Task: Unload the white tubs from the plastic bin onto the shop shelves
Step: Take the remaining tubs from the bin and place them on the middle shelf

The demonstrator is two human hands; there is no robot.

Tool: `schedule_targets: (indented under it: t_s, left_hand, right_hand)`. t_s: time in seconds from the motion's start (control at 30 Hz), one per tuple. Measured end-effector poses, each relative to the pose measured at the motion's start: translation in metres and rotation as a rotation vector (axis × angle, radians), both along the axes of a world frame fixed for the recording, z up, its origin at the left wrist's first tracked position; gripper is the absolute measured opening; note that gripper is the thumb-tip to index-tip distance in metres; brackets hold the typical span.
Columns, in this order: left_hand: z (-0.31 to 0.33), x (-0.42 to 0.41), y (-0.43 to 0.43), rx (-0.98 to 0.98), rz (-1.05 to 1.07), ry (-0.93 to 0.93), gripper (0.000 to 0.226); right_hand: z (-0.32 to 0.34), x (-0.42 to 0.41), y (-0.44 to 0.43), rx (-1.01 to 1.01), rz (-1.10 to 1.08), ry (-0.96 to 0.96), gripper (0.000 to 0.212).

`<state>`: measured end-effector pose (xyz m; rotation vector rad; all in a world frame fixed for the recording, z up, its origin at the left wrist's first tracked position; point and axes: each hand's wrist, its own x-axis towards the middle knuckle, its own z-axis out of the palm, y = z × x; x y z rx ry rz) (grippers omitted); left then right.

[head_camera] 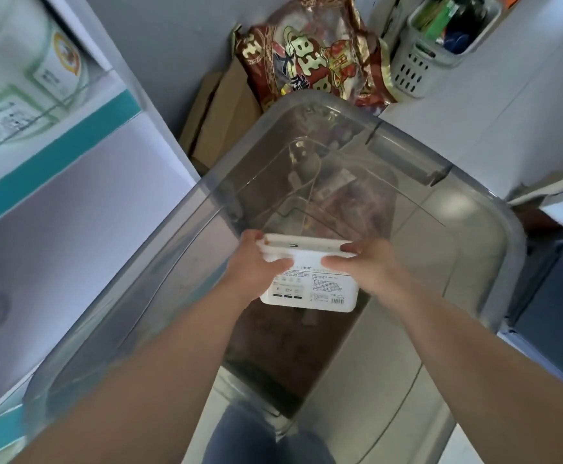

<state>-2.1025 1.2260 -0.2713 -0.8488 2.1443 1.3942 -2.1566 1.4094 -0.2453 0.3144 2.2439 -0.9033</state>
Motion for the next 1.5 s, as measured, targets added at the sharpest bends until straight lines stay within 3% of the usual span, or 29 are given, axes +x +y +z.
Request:
schedule_targets:
  t_s: [0.17, 0.37, 0.57, 0.77, 1.13, 1.33, 1.5]
  left_hand:
    - [0.069, 0.035, -0.003, -0.037, 0.133, 0.146, 0.06]
    - [0.182, 0.112, -0.009, -0.077, 0.307, 0.303, 0.059]
    - [0.269, 0.209, -0.023, -0.147, 0.535, 0.445, 0.074]
    - [0.323, 0.308, -0.057, -0.243, 0.753, 0.566, 0.065]
    - [0.345, 0.524, -0.162, -0.32, 1.119, 0.659, 0.084]
    - [0.352, 0.628, -0.241, -0.404, 1.157, 0.72, 0.085]
    - [0.362, 0.663, -0.308, -0.446, 1.111, 0.831, 0.079]
  right_hand:
    - [0.056, 0.034, 0.002, -0.094, -0.021, 0.166, 0.048]
    - [0.16, 0.089, -0.004, -0.222, 0.112, 0.361, 0.041]
    - [0.248, 0.149, -0.032, -0.403, 0.274, 0.44, 0.039]
    - [0.304, 0.215, -0.086, -0.609, 0.473, 0.433, 0.035]
    - [0.325, 0.392, -0.245, -0.783, 0.749, 0.45, 0.028]
    - [0.315, 0.495, -0.339, -0.887, 0.813, 0.501, 0.024]
    - [0.311, 0.538, -0.407, -0.927, 0.843, 0.609, 0.026]
